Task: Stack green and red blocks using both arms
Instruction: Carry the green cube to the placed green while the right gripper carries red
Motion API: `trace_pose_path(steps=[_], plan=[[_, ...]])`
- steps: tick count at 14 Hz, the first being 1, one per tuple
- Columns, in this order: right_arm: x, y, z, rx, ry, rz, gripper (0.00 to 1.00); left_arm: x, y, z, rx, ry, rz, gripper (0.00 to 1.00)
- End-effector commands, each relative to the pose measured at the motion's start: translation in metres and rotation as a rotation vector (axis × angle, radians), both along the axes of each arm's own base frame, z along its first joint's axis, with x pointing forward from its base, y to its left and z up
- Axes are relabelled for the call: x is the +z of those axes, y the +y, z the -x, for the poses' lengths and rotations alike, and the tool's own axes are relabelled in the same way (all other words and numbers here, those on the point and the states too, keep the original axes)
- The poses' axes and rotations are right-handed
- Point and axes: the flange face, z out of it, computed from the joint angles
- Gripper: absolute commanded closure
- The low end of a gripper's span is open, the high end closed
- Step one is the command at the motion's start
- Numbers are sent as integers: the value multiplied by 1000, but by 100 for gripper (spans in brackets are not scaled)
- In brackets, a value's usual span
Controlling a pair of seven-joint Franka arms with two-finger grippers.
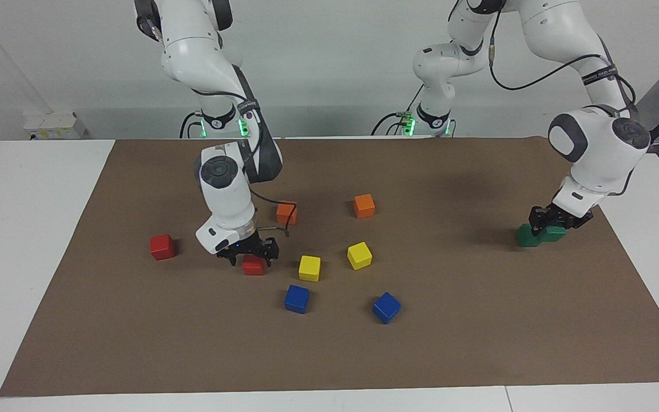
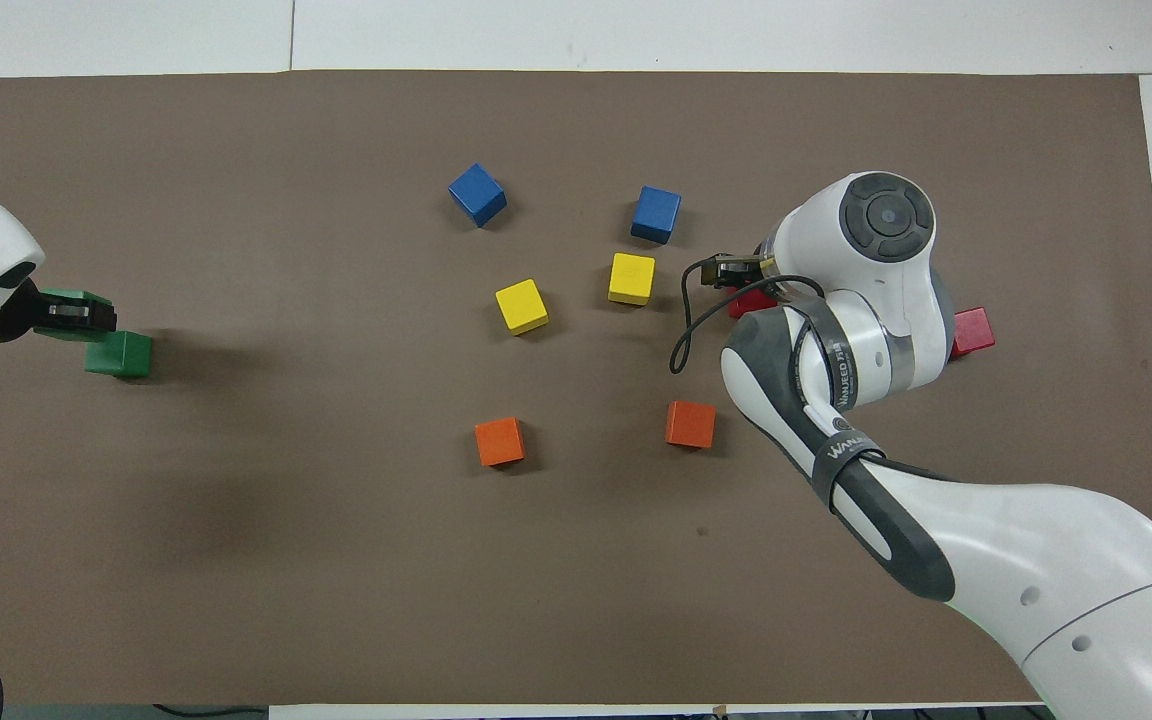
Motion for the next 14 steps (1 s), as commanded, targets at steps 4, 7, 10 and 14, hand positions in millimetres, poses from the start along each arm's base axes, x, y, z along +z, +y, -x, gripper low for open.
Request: trace_pose_path(steps=[4,7,10,14], plan=[[-8,0,9,-14,-4,-12,6,-7,5,31,54,-24,-7,100],[-7,0,9,-8,-3,-11,96,-15,4,36,59,-46,-9,100],[1,-3,3,-1,-3,-8,100,-16,2,36,55,-50,-9,100],[74,-56,-14,32,13,16,100,-24,2,36,43,-70,-13,100]])
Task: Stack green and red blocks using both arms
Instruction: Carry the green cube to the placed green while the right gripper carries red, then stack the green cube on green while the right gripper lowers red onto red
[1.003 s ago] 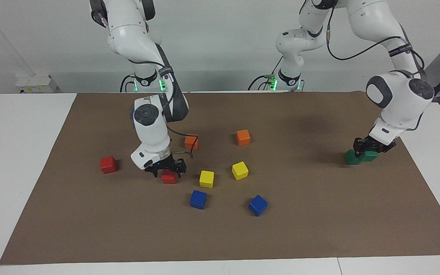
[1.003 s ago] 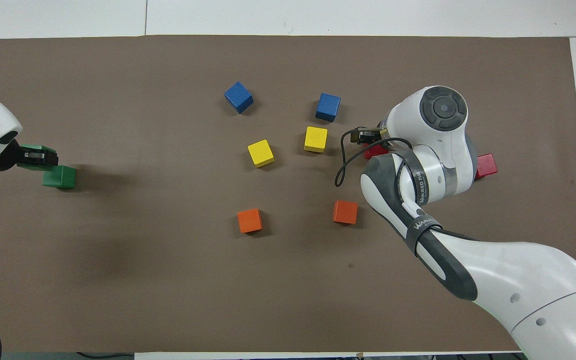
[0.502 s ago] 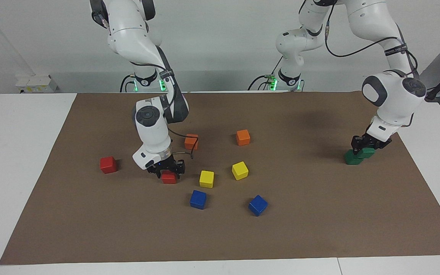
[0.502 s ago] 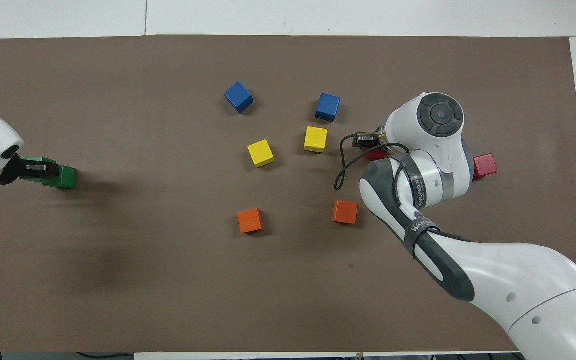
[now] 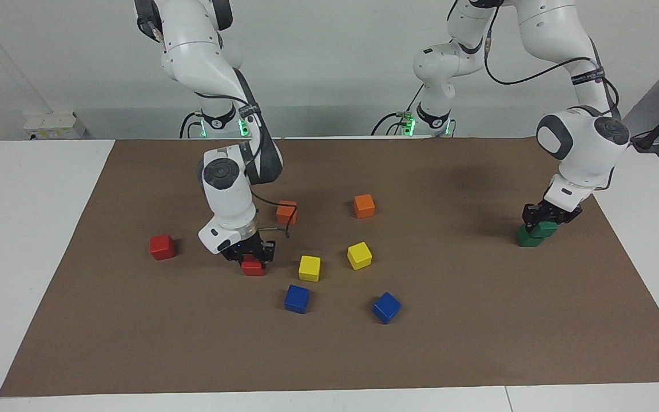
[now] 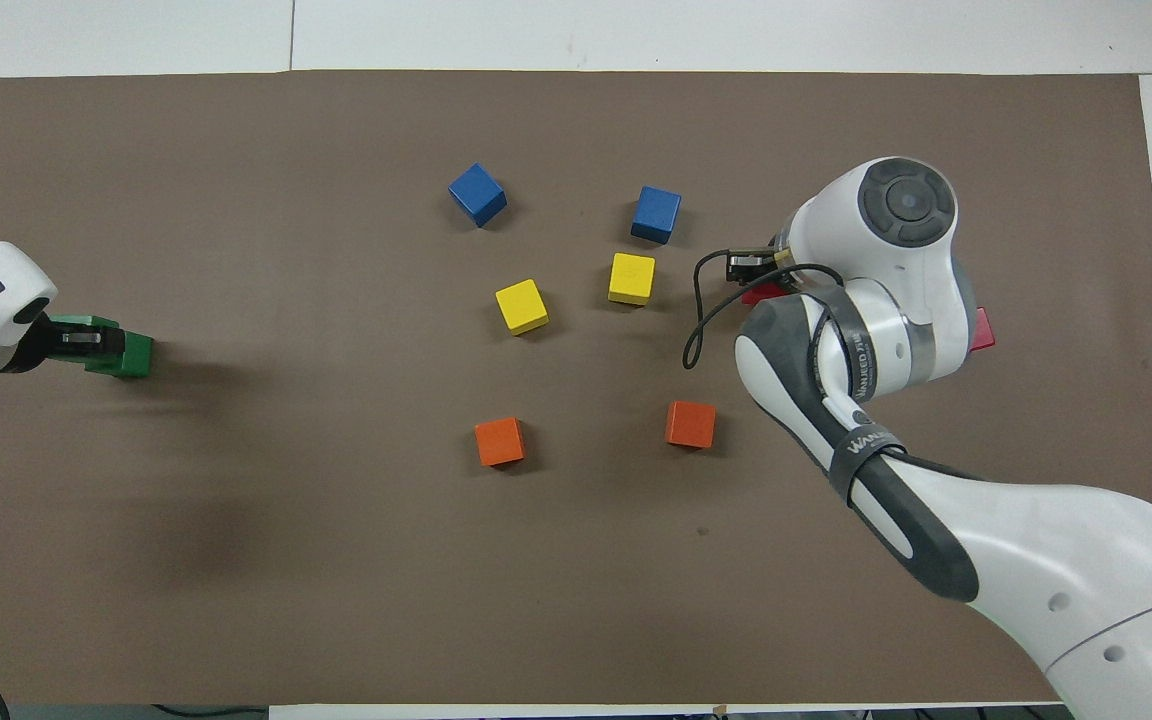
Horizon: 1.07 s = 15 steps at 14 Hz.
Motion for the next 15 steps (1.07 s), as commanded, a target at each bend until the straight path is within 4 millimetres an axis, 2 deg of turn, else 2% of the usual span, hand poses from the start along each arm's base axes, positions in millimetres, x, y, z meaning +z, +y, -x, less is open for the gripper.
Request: trace_pose_path(steps=[1,3,4,7,10,11,13,14,15], plan=[[62,-62,-2,56,-11,8,100,-1,1,11,0,-25,-12,100],[86,-106,11,116,36,12,100,-3,0,12,-9,-23,-13,100],[90,-126,19,132,40,9,100,-3,0,12,-8,-23,-12,100],[90,-177,40,176,48,10,100,-4,1,13,-15,-21,-13,100],[69,-214,62,206,41,14,100,-6,1,12,-51,-26,-19,100],[62,-221,69,213,29,17,100,-6,3,12,-73,-25,-21,100],[59,-227,73,208,26,19,100,-7,3,12,-93,-23,-24,100],[52,-227,77,205,36,16,100,-8,4,13,-93,-19,-23,91],[47,-228,80,203,33,17,100,-10,2,15,-95,-16,-22,67]])
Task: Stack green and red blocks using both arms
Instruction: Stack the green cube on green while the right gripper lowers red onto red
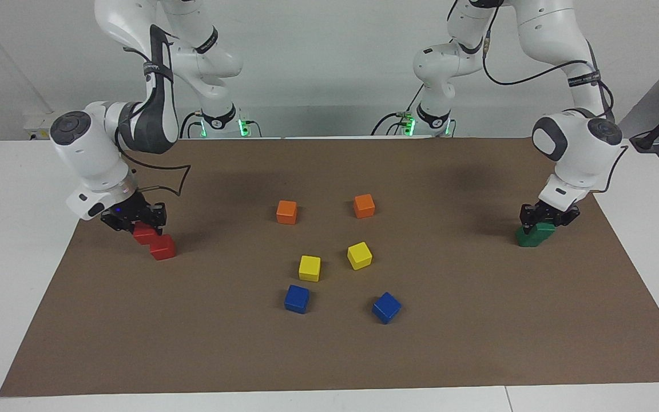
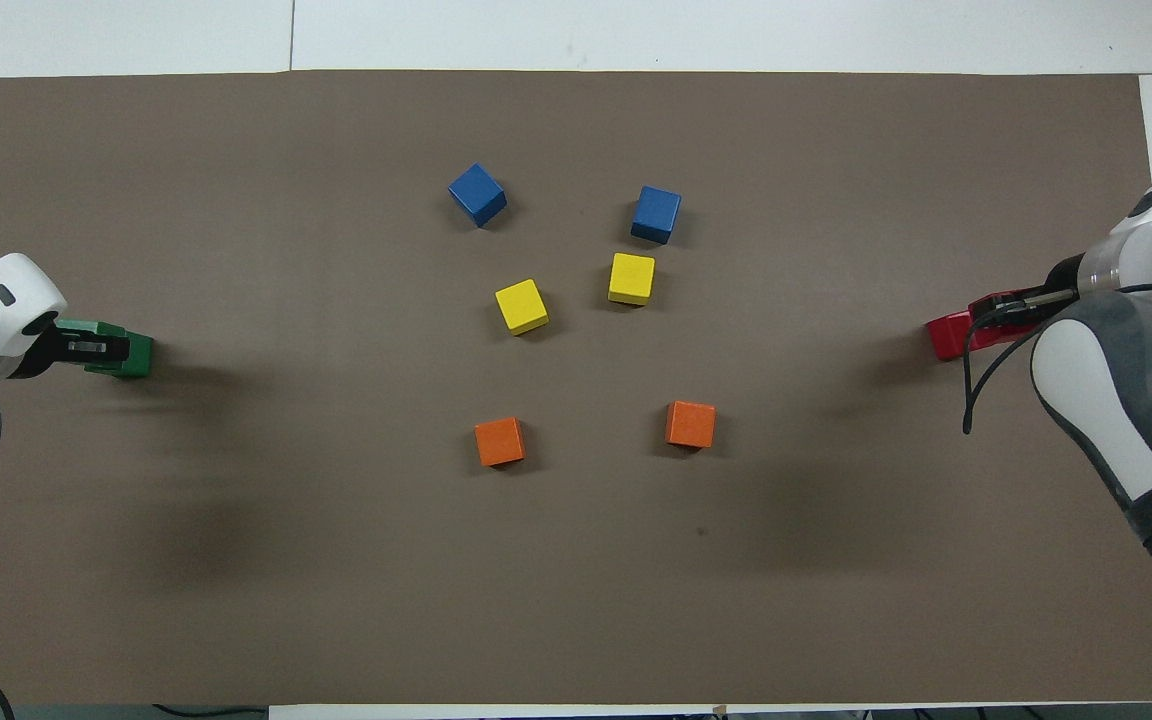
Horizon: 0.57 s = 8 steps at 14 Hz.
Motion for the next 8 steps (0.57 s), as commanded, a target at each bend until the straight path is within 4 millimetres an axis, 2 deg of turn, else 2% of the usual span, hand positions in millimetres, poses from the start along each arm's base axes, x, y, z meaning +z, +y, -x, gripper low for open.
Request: trace_pose_path(steps=[1,2,6,8], plan=[[-8,2,18,17,-28,-6,100,-2,2,11,-22,-13,-13,34],[-8,2,21,38,-37,-4,100,-2,1,11,-21,-14,-12,0],[-11,3,23,109,-30,-2,100,-1,3,11,-18,-13,-11,0],[-14,3,25,110,-25,-2,100,6,4,5,-16,-17,-12,0]])
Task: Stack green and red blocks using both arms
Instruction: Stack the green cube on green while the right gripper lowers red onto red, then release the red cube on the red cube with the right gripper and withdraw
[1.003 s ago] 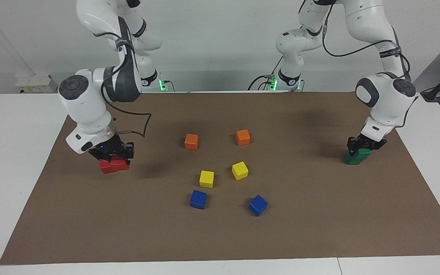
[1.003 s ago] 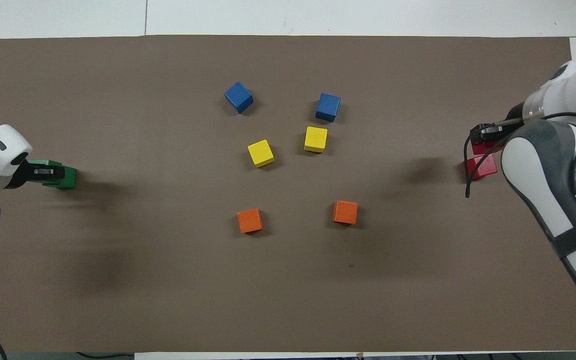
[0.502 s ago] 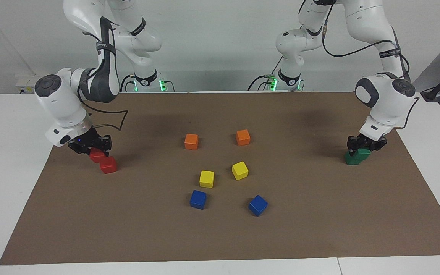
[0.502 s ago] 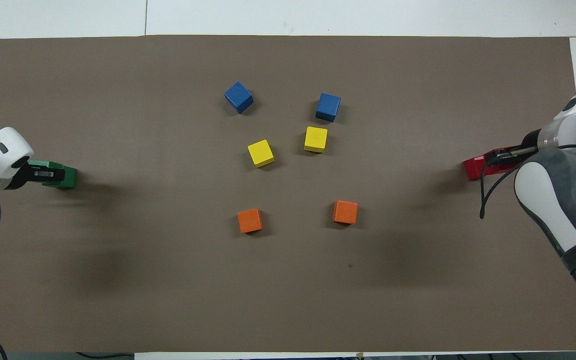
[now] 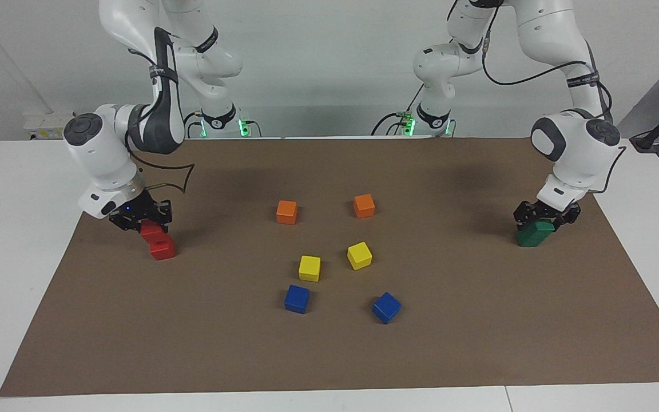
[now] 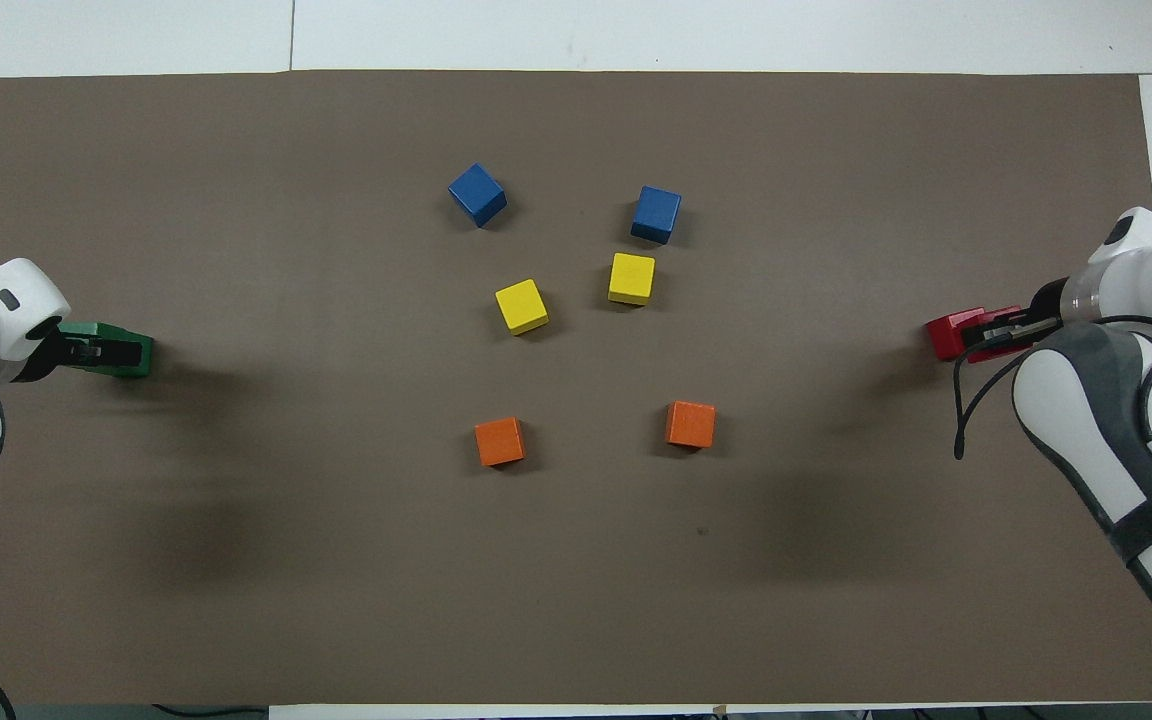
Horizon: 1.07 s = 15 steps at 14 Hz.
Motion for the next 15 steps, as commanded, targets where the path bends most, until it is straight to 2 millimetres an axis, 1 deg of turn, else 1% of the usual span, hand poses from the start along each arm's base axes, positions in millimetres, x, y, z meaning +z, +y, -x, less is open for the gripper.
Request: trace_pose_path(steps=[1,2,3,5,7,9,10,11,12,13,15], plan=[[2,-1,10,19,-26,-5,100,18,4,-2,-10,-18,-12,0],[2,-2,10,19,-35,-3,100,29,5,-7,-8,-5,-9,0],[0,-5,9,17,-37,-2,100,45,5,-14,-7,4,-8,0],[-5,-11,11,19,-46,0,100,81,1,-25,-10,19,-5,0],[-8,-11,11,29,-59,4,100,112,-3,-30,-7,30,-3,0],[-9,-11,12,32,-58,4,100,142,-8,-29,99,26,8,0],[-9,-11,12,35,-58,4,100,155,-11,-26,144,17,13,0],[-9,-10,12,59,-56,5,100,168,-22,-21,150,13,15,0],[-9,-10,12,79,-55,6,100,184,-33,-13,136,12,16,0],[-10,-10,12,90,-53,7,100,196,-36,-4,133,21,15,0],[-10,-11,13,122,-52,9,100,215,-52,9,109,43,15,0]])
